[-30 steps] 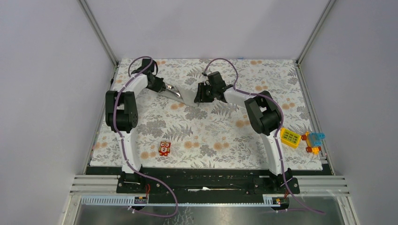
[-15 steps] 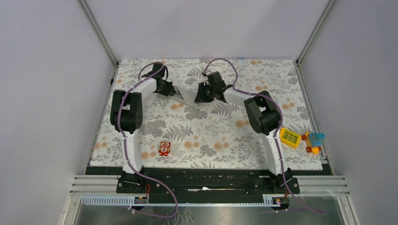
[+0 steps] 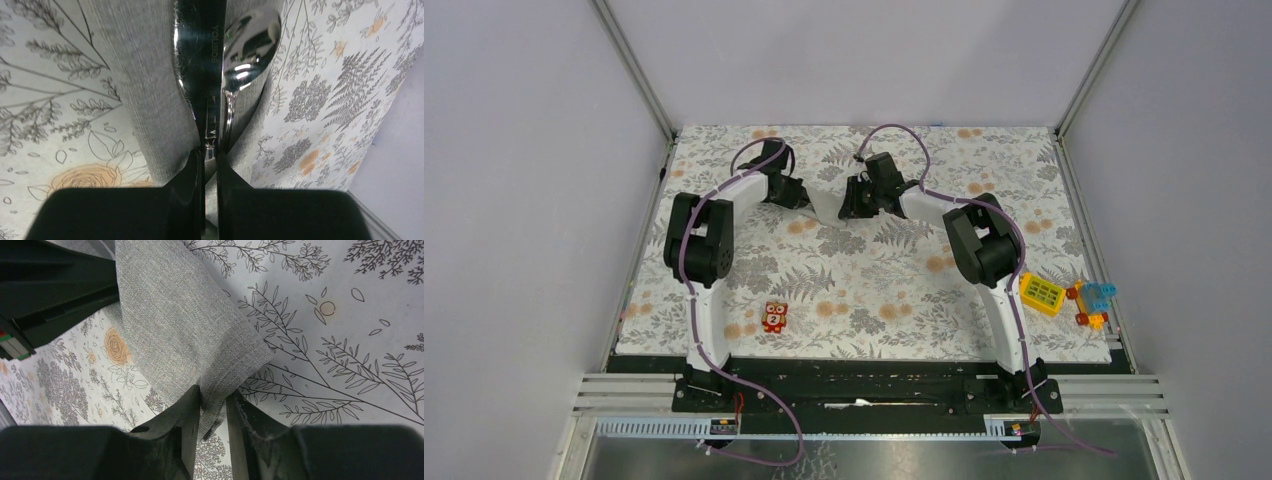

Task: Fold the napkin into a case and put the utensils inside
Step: Insert the knife into the folded napkin.

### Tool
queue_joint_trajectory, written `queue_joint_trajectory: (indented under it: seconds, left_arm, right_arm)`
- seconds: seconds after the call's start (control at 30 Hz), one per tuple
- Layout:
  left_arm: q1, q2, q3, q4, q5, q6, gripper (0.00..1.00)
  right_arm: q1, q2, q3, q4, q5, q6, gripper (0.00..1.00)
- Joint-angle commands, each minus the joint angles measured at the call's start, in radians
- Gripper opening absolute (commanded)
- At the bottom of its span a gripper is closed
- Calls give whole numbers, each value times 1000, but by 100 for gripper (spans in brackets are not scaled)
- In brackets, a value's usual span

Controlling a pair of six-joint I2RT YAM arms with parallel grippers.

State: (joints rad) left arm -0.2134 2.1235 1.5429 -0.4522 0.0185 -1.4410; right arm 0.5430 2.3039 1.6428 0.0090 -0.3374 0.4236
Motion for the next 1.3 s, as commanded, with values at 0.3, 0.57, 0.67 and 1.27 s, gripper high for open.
queue_joint_trajectory:
  seconds: [0.3,0.57,0.67,1.27]
  left_arm:
    - [-55,-127,-83,33,-67,-74,0]
    - [-56,-104,-99,86,-55,-67,0]
    - [-57,-90,-87,89,-54,-48,0]
    - [-29,-92,-112,116,18,-40,26]
  right_arm:
    - [13,22,38,-3,-7,-3,32]
    - [14,22,38,-3,-9,-3,32]
    - [13,22,38,-3,-11,-5,31]
    - [14,19,37,-3,-11,-7,32]
